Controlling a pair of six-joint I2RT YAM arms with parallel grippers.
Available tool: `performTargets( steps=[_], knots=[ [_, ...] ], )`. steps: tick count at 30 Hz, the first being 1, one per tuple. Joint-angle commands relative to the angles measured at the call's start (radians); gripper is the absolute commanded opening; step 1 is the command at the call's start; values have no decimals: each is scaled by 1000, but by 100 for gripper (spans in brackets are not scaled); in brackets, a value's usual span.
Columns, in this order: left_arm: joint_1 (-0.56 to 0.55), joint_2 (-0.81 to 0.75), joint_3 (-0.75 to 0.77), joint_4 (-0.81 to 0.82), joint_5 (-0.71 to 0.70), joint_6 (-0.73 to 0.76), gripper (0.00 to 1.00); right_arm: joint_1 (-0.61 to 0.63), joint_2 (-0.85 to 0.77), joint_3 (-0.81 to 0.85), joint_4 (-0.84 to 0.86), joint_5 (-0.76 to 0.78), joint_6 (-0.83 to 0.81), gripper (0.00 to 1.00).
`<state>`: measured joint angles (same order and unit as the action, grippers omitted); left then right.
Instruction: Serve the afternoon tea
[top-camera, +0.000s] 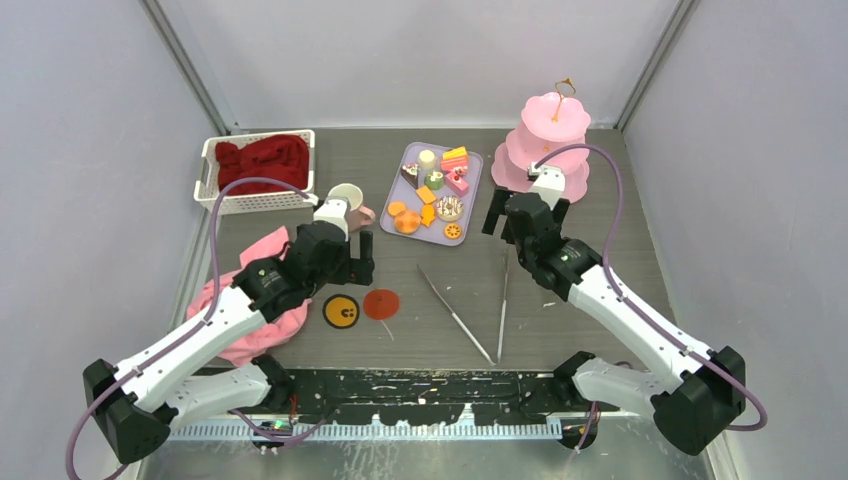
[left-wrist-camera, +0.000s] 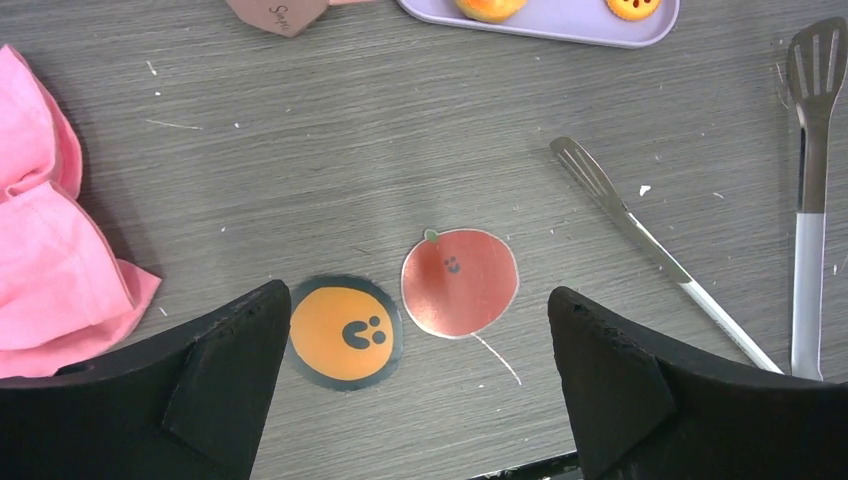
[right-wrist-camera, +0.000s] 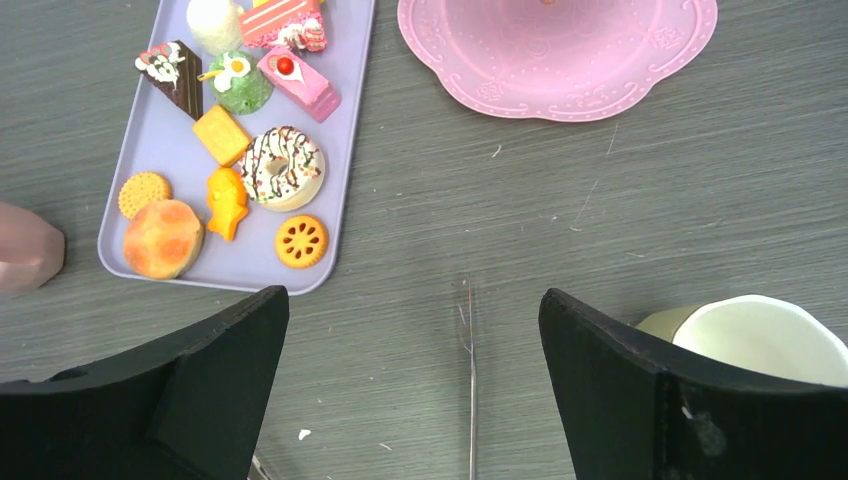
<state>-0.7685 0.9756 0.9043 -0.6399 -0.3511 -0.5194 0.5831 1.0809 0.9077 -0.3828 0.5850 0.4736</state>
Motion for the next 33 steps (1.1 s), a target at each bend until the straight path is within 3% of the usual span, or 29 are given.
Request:
performTargets(
  steps=[1, 19, 23, 27, 31, 33],
  knots=[
    [-3, -27, -2, 46, -41, -7, 99, 2, -37, -8, 61, 25, -17, 100],
    [-3, 2, -21, 73, 23, -4, 99, 2, 18, -7, -8, 74, 21, 100],
    [-53, 25, -61, 109, 20, -24, 99, 3, -18, -81, -4, -37, 16, 100],
    [-123, 67, -58, 131, -16, -31, 99, 3, -64, -191, -57, -84, 163, 100],
    [-138, 106, -51, 152, 8, -50, 99, 6, -39, -240, -112, -276, 165, 100],
    [-138, 112, -55, 170, 25, -53, 99, 18, -46, -282, -119, -297, 194, 100]
  ],
)
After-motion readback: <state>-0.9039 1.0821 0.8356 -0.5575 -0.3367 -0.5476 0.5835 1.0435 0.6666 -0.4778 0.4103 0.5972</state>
